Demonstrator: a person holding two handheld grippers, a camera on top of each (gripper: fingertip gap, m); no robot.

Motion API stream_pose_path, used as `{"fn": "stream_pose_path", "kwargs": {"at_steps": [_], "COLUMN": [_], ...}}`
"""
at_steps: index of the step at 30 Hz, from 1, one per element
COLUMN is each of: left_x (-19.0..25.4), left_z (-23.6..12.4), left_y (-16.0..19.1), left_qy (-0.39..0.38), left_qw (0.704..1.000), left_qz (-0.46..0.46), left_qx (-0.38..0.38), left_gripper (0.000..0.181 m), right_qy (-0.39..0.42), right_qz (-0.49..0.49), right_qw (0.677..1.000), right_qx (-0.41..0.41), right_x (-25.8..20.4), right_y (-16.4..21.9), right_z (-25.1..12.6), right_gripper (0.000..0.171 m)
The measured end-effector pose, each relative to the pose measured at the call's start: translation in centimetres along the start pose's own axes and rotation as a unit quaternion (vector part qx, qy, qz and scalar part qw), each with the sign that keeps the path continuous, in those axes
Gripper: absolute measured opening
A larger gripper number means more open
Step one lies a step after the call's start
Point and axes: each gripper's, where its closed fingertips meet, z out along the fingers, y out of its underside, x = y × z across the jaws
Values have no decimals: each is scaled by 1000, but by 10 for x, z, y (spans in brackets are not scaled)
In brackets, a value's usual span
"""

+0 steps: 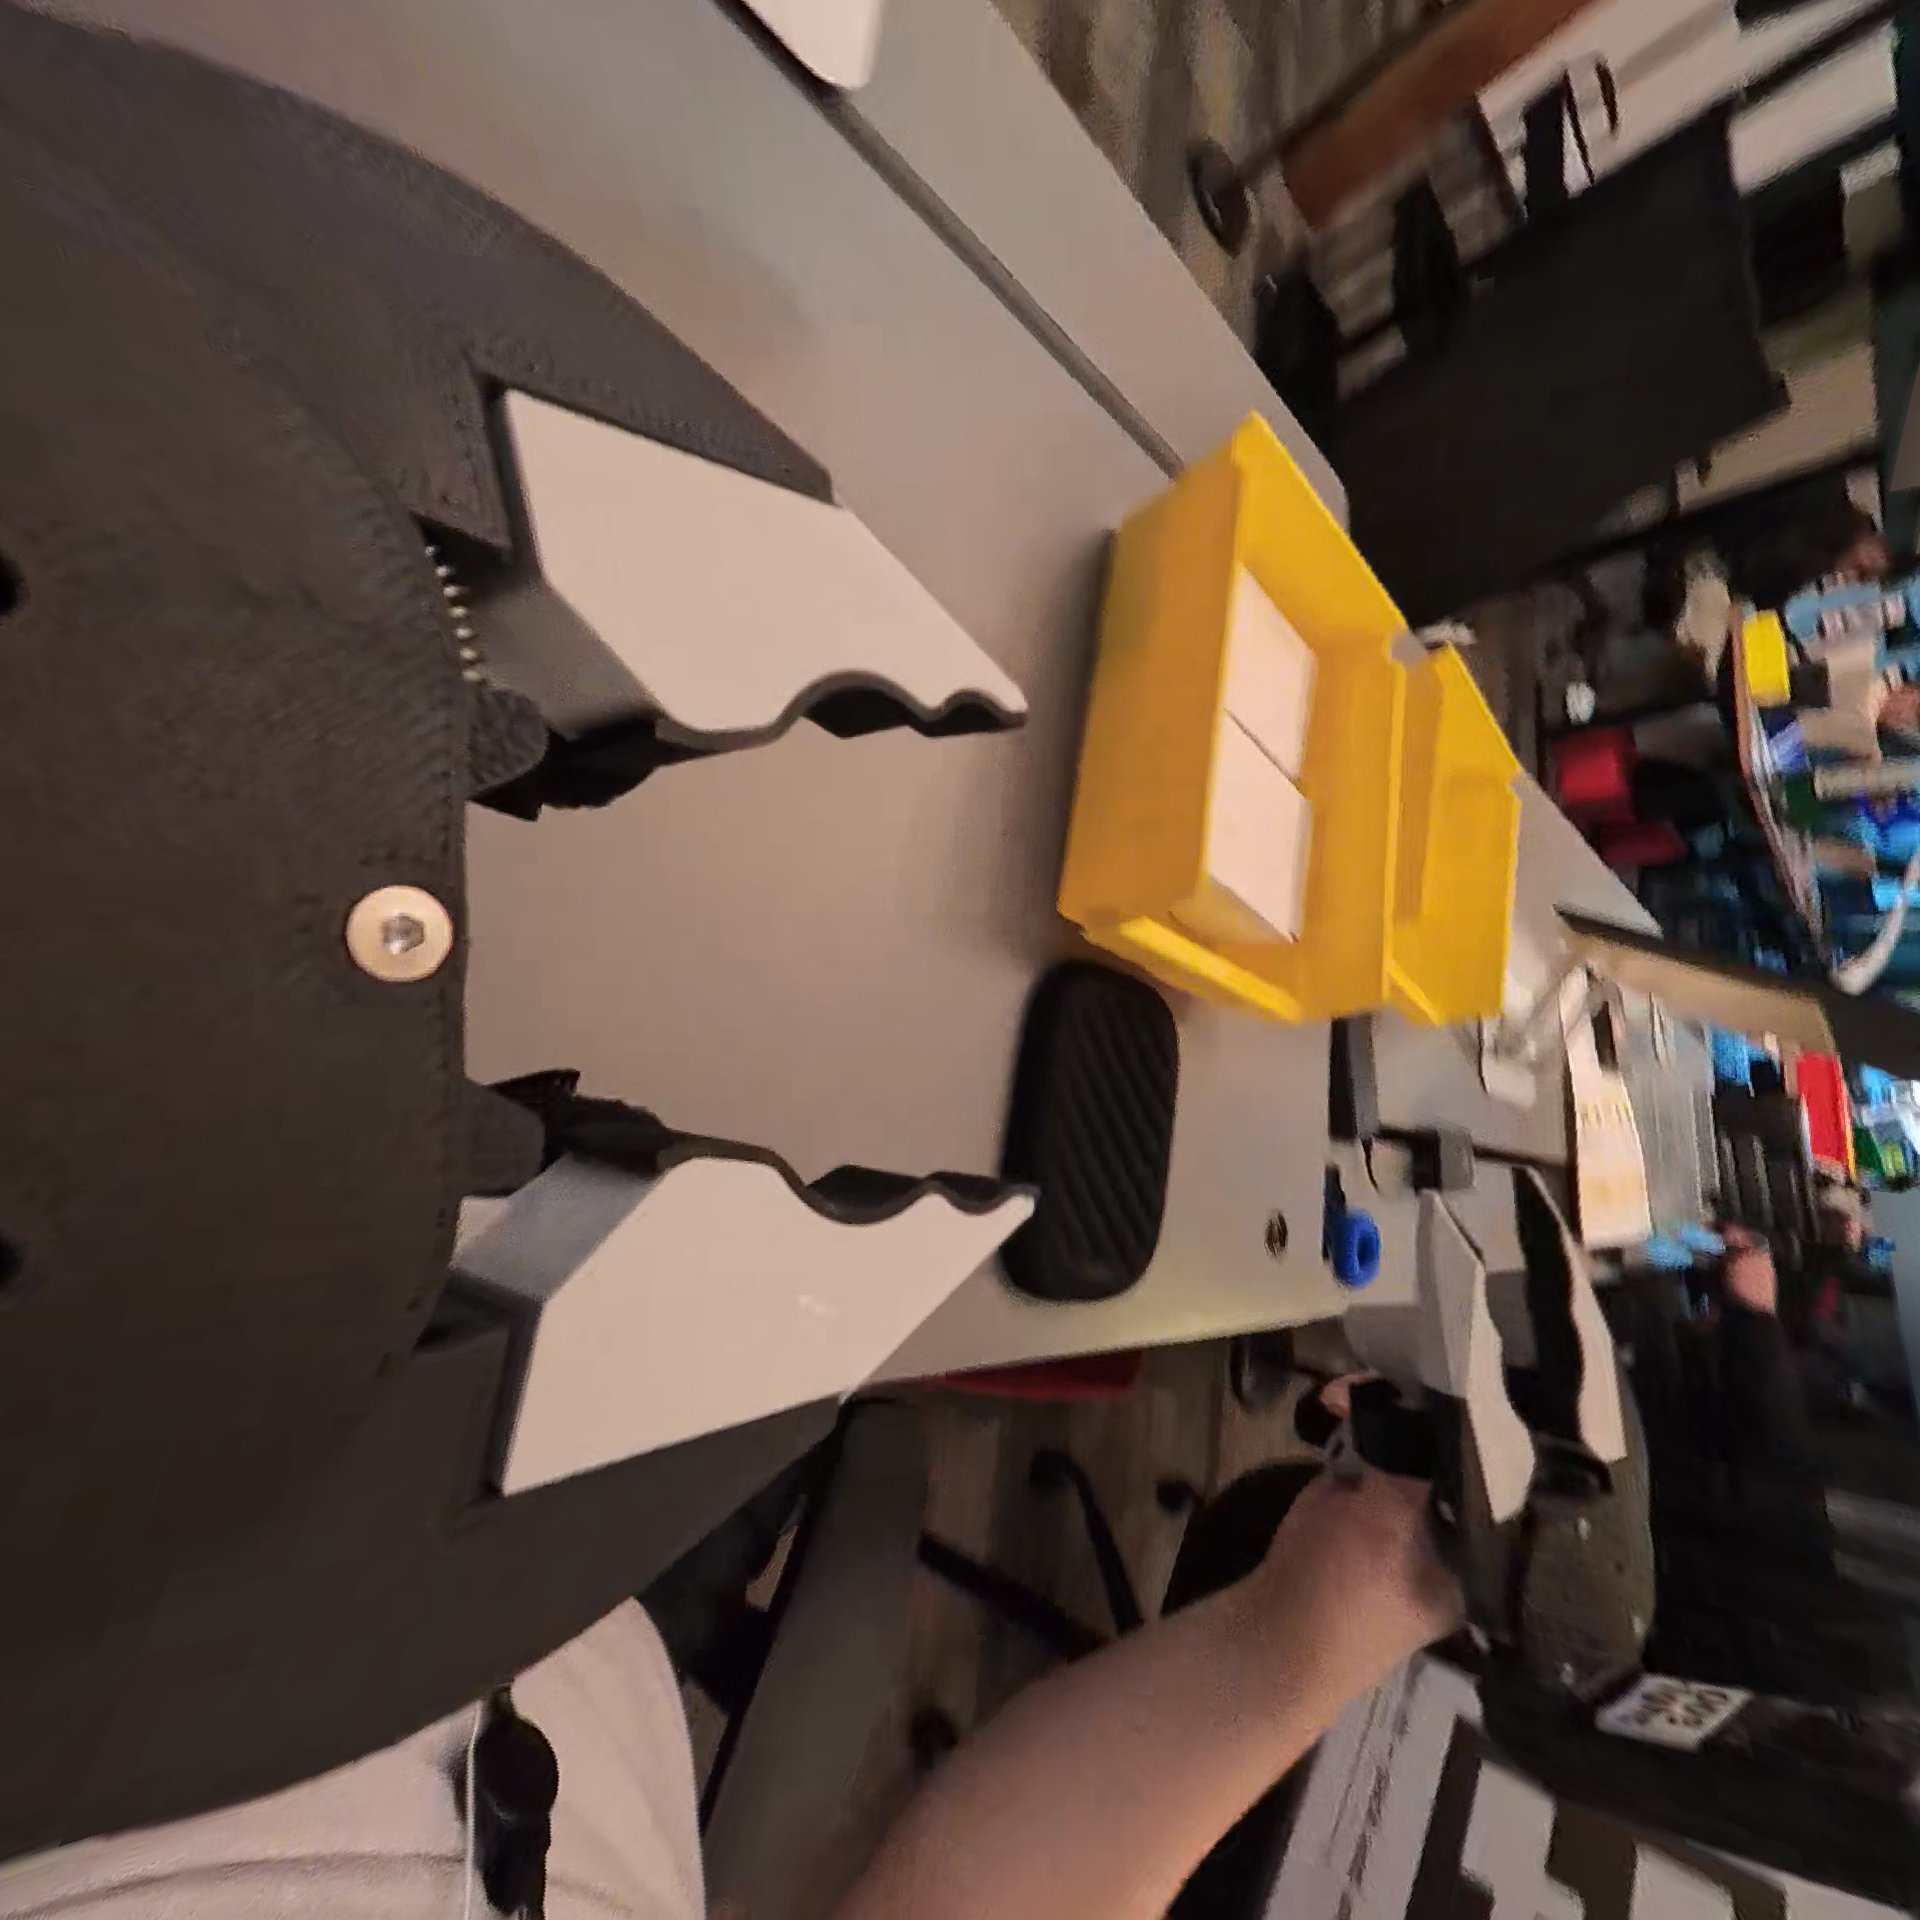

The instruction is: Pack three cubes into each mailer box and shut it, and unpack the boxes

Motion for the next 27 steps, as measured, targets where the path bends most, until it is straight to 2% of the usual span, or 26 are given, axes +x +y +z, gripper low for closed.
{"fn": "stream_pose_path", "kwargs": {"at_steps": [2,4,5,7,10,13,15,18,21,24,26,27], "left_x": [15,31,41,61,89,105,117,133,143,142,143,141], "left_z": [14,25,29,33,28,20,11,6,11,15,20,23], "left_y": [-22,-43,-54,-77,-98,-109,-121,-137,-142,-137,-129,-126], "left_qy": [39,73,91,127,159,163,176,182,183,170,172,165], "left_qw": [999,996,995,989,980,976,971,967,969,972,972,974], "left_qz": [21,38,43,43,73,108,119,123,105,88,98,103], "left_qx": [7,20,29,58,91,98,112,130,126,137,124,115], "left_gripper": [75,53,41,26,0,0,0,2,25,23,26,29], "right_qy": [58,75,69,39,47,77,95,111,84,172,211,232], "right_qz": [-43,-43,-16,56,119,116,106,112,109,7,-121,-200], "right_qw": [997,996,997,995,985,979,978,974,962,942,938,932], "right_qx": [8,25,41,75,117,150,155,162,235,288,245,196], "right_x": [-2,-5,-6,-7,-2,-11,-19,-22,-53,-66,-76,-75], "right_y": [-27,-60,-76,-104,-126,-133,-131,-118,-123,-149,-185,-205], "right_z": [-28,-60,-77,-112,-167,-215,-234,-239,-232,-230,-219,-213], "right_gripper": [29,19,14,8,0,0,0,0,0,0,0,0]}}
